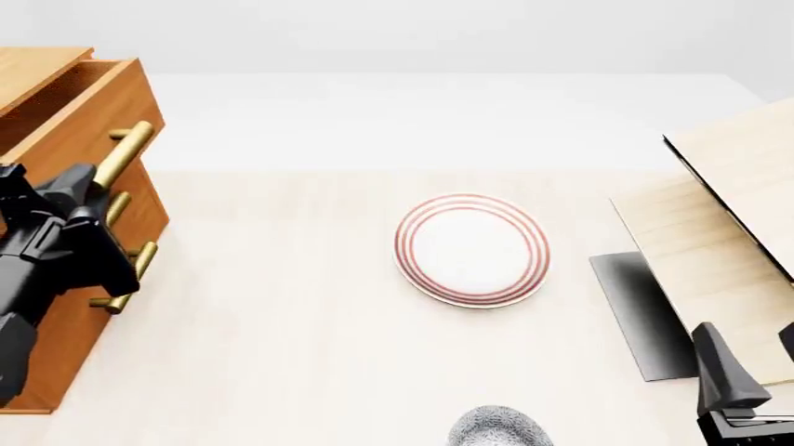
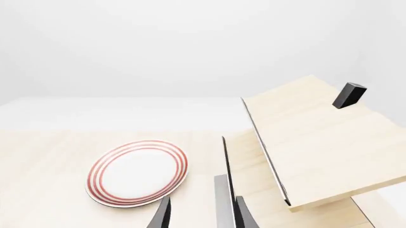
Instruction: Open the top drawer of the cabinet and put the bowl in it.
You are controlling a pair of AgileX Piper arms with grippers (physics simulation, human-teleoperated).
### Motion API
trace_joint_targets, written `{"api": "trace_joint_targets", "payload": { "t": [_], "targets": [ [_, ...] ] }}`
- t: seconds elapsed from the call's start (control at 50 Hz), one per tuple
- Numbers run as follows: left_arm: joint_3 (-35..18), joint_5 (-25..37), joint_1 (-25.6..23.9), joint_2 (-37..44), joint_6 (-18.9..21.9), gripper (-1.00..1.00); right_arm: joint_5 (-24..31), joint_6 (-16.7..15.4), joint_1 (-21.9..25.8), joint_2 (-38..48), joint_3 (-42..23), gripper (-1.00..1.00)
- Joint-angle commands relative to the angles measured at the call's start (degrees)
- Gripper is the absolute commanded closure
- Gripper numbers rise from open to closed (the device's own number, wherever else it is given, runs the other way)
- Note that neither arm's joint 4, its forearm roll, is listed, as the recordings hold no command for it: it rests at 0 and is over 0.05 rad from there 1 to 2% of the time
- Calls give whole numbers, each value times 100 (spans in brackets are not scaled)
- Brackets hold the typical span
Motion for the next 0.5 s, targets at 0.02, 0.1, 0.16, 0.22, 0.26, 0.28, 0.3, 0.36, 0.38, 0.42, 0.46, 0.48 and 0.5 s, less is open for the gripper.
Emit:
{"api": "trace_joint_targets", "payload": {
  "t": [0.02, 0.1, 0.16, 0.22, 0.26, 0.28, 0.3, 0.36, 0.38, 0.42, 0.46, 0.48, 0.5],
  "targets": [
    [22, -237, -261, -15, 96, 100, 5, 3, -2, -15, 3, -100],
    [-30, -244, -347, 48, 94, 100, 5, 1, -1, -18, 3, -100],
    [-46, -261, -395, 89, 114, 100, 5, 0, -2, -18, 3, -100],
    [-68, -242, -441, 90, 124, 100, 5, 1, -1, -19, 3, -100],
    [-82, -231, -478, 84, 124, 100, 5, 1, -1, -17, 3, -100],
    [-78, -246, -490, 105, 137, 100, 5, 0, -1, -18, 3, -100],
    [-84, -247, -506, 116, 137, 100, 5, -1, 0, -22, 3, -100],
    [-97, -242, -549, 105, 134, 100, 5, 2, -4, -12, 3, -100],
    [-115, -212, -579, 100, 106, 100, 5, 1, -1, -17, 3, -100],
    [-101, -266, -583, 142, 129, 100, 5, 3, -3, -15, 3, -100],
    [-109, -269, -609, 164, 117, 100, 5, 3, -4, -12, 3, -100],
    [-116, -271, -632, 175, 114, 100, 5, 3, -3, -12, 3, -100],
    [-130, -274, -651, 189, 106, 100, 5, 3, -2, -16, 3, -100]
  ]
}}
